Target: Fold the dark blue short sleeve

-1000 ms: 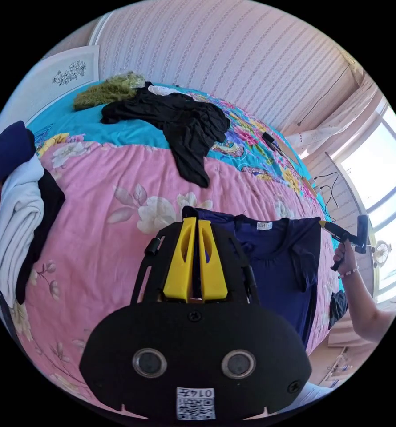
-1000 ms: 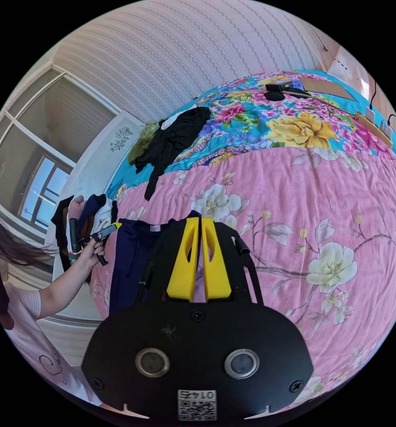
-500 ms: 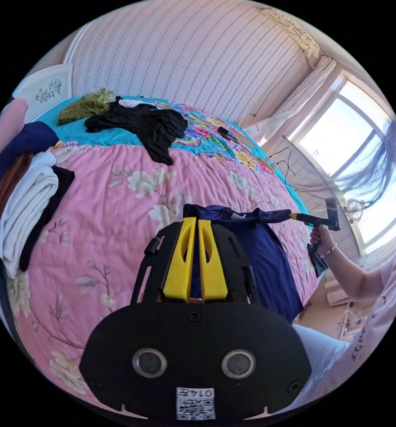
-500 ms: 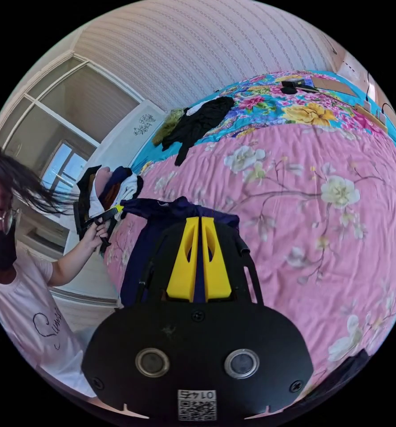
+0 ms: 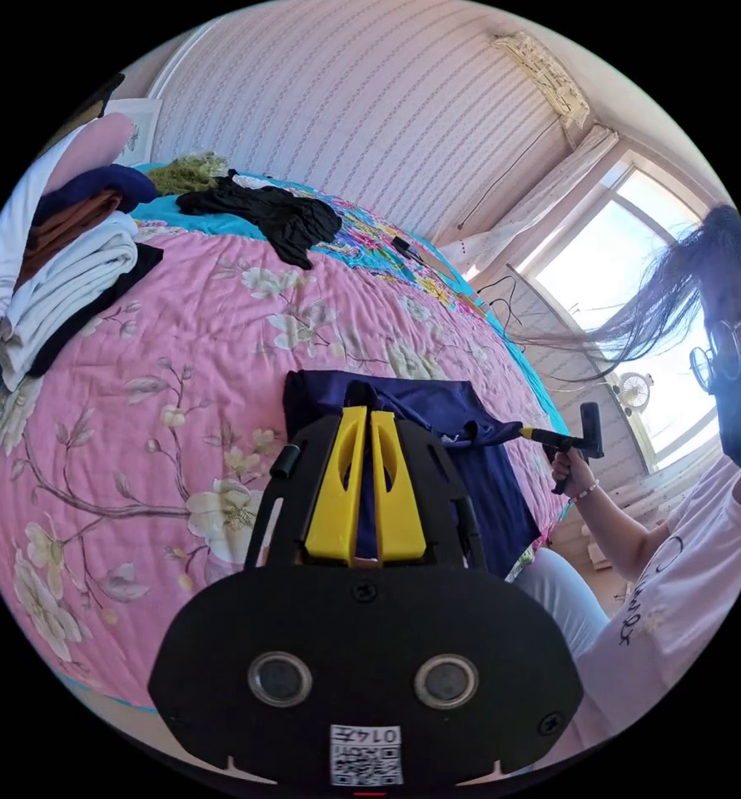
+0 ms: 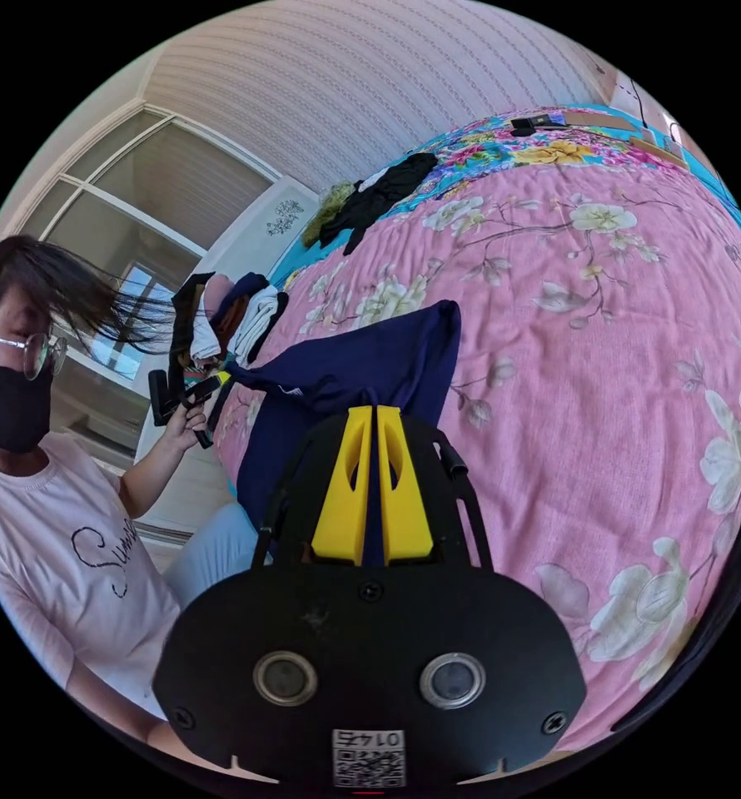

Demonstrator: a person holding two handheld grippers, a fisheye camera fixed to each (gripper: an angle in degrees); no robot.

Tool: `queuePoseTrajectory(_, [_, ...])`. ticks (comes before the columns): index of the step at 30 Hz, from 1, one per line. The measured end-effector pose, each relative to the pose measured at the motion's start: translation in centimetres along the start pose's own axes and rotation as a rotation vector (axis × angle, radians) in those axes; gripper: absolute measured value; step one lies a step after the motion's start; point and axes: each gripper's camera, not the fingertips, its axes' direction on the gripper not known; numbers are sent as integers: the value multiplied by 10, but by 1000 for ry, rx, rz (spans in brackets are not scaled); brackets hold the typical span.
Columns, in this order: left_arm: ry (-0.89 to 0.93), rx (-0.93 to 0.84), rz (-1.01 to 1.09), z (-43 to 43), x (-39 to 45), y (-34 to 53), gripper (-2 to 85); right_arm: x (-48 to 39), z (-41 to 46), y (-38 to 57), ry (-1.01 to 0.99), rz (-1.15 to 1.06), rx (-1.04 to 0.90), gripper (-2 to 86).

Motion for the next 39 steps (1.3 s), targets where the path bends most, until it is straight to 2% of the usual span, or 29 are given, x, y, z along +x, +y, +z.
queuePoseTrajectory(7, [41,66,6,-53,31,75,-10,-53,-16,59,-1,-81,60,3])
queuePoseTrajectory(13, [-1,4,-87,-73,33,170,-10,-91,-14,120,144,-44,-55,3])
queuePoseTrajectory(15, [-1,-2,-143,-76,31,197,-10,-97,-16,134,128,-26,-68,3])
queuePoseTrajectory(18, [2,-27,-159,-86,39,217,-9,-111,-23,147,116,-4,-66,3])
queuePoseTrajectory(22, [-15,-41,-147,-107,54,229,-6,-133,-36,152,197,-3,-95,3])
queuePoseTrajectory(27, [-76,-151,-32,-103,101,226,-1,-160,-45,145,272,2,-131,6])
queuePoseTrajectory(30, [-80,-212,94,-74,145,217,0,-199,-34,123,279,-88,-132,5])
queuePoseTrajectory(34, [-66,-259,282,-22,216,217,-4,-268,18,71,293,-262,-164,-1])
queuePoseTrajectory(39, [-176,-262,492,48,297,241,-9,-331,100,-19,352,-393,-234,-3])
